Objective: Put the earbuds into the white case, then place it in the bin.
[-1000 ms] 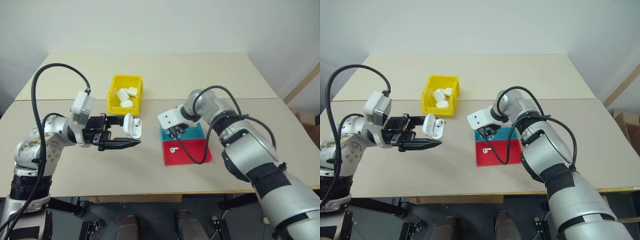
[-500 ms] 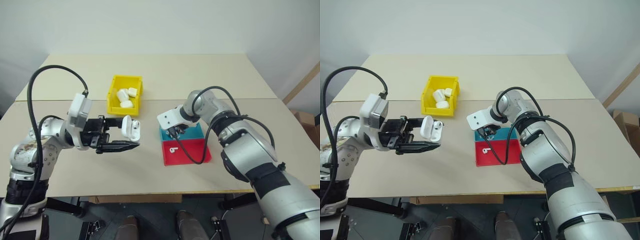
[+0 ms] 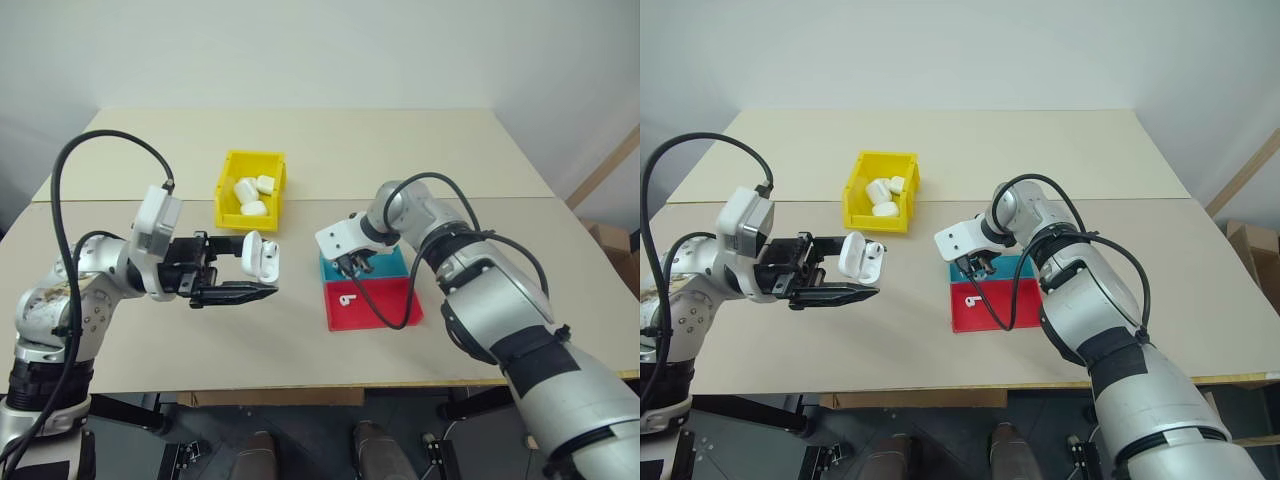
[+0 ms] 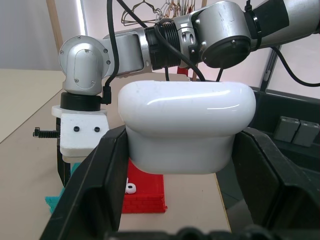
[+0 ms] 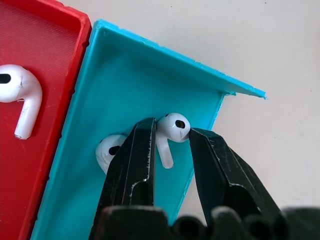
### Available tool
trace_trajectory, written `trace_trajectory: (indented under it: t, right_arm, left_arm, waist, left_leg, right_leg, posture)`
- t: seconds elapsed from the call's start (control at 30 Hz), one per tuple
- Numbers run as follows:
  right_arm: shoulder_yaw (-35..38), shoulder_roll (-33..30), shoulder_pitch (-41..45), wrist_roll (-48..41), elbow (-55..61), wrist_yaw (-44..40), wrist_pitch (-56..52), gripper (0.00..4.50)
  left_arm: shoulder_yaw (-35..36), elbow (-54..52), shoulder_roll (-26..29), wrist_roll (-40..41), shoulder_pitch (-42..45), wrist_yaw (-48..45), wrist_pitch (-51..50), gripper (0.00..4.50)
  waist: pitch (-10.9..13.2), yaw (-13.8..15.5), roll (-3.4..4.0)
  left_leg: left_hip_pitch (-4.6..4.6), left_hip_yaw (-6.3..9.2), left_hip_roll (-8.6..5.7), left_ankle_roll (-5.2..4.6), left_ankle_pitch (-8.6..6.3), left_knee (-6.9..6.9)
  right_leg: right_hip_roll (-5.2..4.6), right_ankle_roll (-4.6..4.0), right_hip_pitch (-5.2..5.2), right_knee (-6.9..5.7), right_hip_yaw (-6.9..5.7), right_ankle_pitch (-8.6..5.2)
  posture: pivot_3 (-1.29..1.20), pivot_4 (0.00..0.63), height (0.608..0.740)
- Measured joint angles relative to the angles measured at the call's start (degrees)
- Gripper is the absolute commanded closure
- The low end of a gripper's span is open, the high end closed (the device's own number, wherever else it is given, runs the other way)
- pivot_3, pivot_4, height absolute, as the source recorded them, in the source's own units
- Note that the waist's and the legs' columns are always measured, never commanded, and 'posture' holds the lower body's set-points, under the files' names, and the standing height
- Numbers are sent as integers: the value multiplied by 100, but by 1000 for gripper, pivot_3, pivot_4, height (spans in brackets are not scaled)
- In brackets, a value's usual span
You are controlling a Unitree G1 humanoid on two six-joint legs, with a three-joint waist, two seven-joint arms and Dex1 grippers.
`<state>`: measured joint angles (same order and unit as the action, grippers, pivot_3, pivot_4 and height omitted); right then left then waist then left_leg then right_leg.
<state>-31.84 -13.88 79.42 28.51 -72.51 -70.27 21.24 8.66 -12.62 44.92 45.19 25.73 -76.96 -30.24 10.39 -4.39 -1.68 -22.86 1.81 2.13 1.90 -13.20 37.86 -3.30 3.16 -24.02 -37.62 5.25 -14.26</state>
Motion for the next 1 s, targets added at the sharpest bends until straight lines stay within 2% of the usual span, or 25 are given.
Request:
trace_trajectory:
  t: [0.03,0.3,0.47,0.57,0.7,0.77,0.9,1.0]
  right_arm:
    - [9,4,0,0,3,-4,-3,3832]
    - [197,5,-49,-69,1,21,-149,3832]
    - [825,-47,-191,-594,3,-85,-672,3832]
    - [1397,-328,-329,-1183,328,-368,-1078,3832]
    - [2283,-828,-899,-2161,1712,-678,-2103,3832]
    - [2713,-1022,-1486,-2753,2961,-685,-2993,3832]
    - [3581,-1103,-2514,-4121,5192,-346,-5056,3832]
    - [4307,-1013,-3108,-5342,6846,228,-6437,3832]
  left_arm:
    - [0,0,0,0,0,0,0,1715]
    - [0,9,5,-3,24,-4,0,1715]
    - [-11,130,-4,-15,143,-28,1,1715]
    - [-56,272,-38,-22,304,-84,3,1715]
    - [-147,472,-144,-35,438,-182,13,1715]
    - [-234,543,-184,-43,519,-250,13,1715]
    - [-369,736,-264,-86,660,-358,13,1715]
    - [-510,890,-407,-203,862,-374,26,1715]
  waist:
    - [0,0,0]
    - [0,-3,-1]
    - [1,-1,0]
    - [1,28,0]
    - [1,50,0]
    - [1,54,0]
    - [1,52,1]
    - [1,61,1]
  left_leg:
    - [0,0,0,0,0,0]
    - [1,0,0,1,1,0]
    - [-7,0,0,1,1,-2]
    - [-18,3,0,1,1,-3]
    - [-30,7,-1,1,1,-3]
    - [-33,12,0,1,1,-3]
    - [-31,12,-3,1,1,0]
    - [-28,14,-3,0,1,0]
  right_leg:
    - [0,0,1,0,0,0]
    - [0,0,0,-1,0,0]
    - [0,-1,-7,0,0,0]
    - [-2,0,-7,-2,-4,0]
    - [-5,0,-9,-4,-12,0]
    - [-4,0,-10,-4,-15,0]
    - [-4,0,-12,-6,-12,0]
    - [-3,1,-11,4,-13,-1]
  posture:
    - [0,150,740]
    - [0,150,740]
    - [0,150,740]
    - [0,150,740]
    - [0,150,740]
    - [0,150,740]
    - [0,150,740]
    - [0,150,740]
